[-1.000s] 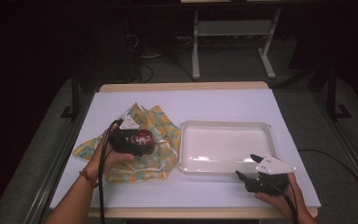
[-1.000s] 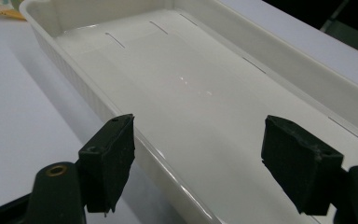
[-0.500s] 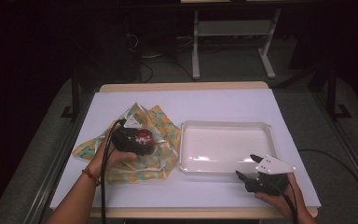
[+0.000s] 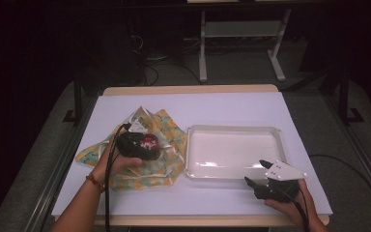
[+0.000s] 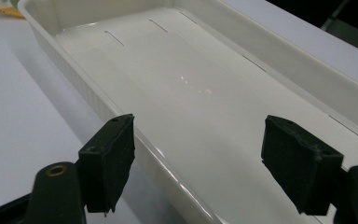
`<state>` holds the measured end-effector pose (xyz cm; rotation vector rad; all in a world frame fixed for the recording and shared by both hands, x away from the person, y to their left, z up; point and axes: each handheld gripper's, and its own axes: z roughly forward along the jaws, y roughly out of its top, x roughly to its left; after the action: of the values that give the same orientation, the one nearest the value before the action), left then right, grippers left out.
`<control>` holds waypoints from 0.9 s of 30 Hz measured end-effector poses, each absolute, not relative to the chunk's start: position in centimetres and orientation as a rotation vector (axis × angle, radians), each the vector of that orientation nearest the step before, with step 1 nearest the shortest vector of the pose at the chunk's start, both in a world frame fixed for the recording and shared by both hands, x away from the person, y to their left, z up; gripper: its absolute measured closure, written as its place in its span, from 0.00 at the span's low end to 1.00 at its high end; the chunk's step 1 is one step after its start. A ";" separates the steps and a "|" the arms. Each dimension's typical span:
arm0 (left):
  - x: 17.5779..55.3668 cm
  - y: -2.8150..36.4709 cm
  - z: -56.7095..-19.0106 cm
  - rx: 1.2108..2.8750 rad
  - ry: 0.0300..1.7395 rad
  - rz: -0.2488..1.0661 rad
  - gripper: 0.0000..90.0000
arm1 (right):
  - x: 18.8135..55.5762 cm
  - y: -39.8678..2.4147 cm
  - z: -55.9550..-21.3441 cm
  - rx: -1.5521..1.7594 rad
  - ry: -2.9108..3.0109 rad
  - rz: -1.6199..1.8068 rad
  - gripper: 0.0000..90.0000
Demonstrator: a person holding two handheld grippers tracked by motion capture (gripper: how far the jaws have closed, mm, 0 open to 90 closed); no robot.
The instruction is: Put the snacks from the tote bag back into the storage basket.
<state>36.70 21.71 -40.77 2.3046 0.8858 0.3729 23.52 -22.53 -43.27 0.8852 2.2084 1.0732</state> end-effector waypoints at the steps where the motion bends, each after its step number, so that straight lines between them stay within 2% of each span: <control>1: 36.7 21.8 -40.8 2.296 0.885 0.372 0.27 | 23.5 -22.5 -43.3 0.883 2.209 1.072 0.28; 27: 36.7 21.7 -40.8 2.266 0.915 0.366 0.28 | 23.6 -22.5 -43.3 0.872 2.216 1.073 0.28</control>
<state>36.72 21.73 -40.80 2.2660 0.9154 0.3664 23.64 -22.49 -43.31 0.8725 2.2162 1.0731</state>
